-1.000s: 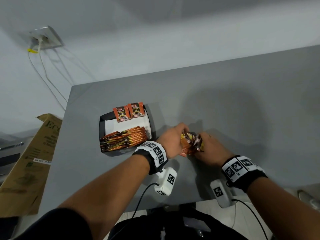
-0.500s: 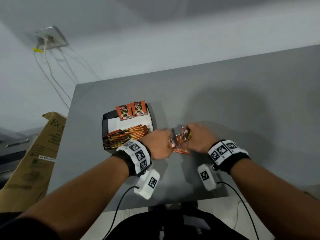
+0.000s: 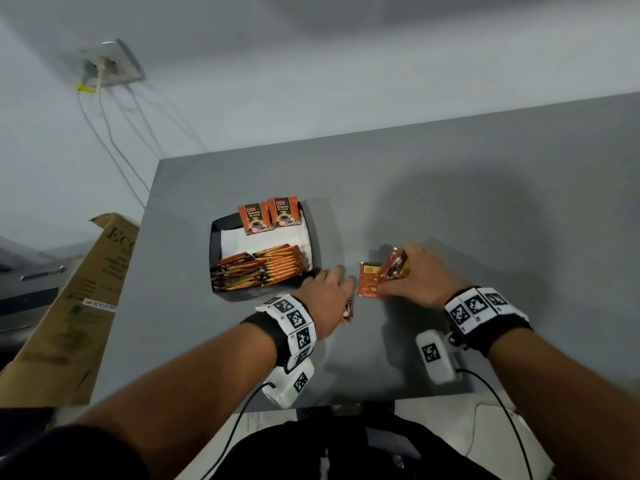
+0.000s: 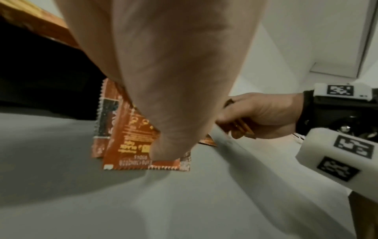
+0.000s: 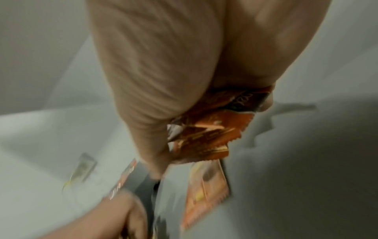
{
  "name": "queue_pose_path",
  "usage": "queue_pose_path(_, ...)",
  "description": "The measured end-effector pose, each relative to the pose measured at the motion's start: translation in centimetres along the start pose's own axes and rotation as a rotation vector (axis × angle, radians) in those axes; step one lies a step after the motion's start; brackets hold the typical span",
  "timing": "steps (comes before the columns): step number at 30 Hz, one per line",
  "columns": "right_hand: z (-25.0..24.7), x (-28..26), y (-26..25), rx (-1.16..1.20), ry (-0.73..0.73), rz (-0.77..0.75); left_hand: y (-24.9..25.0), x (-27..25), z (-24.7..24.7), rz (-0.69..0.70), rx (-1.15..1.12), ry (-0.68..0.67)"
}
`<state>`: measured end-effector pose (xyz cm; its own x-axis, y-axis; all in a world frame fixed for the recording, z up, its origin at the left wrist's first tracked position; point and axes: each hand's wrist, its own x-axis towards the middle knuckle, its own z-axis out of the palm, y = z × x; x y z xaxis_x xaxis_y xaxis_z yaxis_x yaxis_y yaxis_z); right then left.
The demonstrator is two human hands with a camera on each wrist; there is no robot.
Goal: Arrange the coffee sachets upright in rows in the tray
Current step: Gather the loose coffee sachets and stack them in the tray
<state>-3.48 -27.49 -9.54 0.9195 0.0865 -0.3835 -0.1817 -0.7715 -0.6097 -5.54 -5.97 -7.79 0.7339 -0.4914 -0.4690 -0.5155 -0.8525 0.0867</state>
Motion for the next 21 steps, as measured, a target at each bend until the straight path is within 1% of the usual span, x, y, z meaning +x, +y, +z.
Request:
queue_pose_path(2,-1.0,-0.5,0.5,0.148,0.026,0.016,0.0,-0.1,-0.2,-0.007,-0.087,0.021)
queue_pose_path(4,-1.9,-0.7,1.1,0.227,0.071,0.032,0.0,0.0,-1.1,-0.036,-0.296,0.062)
queue_pose_path(6,-2.5,-0.8,1.8,0.261,0.111,0.075,0.2,0.4,-2.2,-0.096,-0.544,0.08)
queue_pose_path(8,-2.7,-0.8,2.5,0.32,0.137,0.115,0.8,1.2,-3.2,-0.129,-0.687,0.078)
queue_pose_path(12,-2.6,-1.0,2.9,0.438,0.161,0.169,2.7,4.0,-3.7,-0.165,-0.672,0.114)
queue_pose_path(13,-2.6,-1.0,3.0,0.466,0.16,0.175,3.0,4.8,-3.3,-0.184,-0.638,0.11)
queue_pose_path(15,-2.7,-1.1,2.8,0.513,0.168,0.17,3.6,6.1,-2.2,-0.189,-0.474,0.104)
queue_pose_path(17,-2.7,-1.1,2.8,0.54,0.172,0.163,4.0,6.7,-1.2,-0.16,-0.37,0.126)
queue_pose_path(21,-3.1,-1.0,3.2,0.54,0.121,0.143,4.3,7.0,-0.5,-0.113,-0.32,0.174)
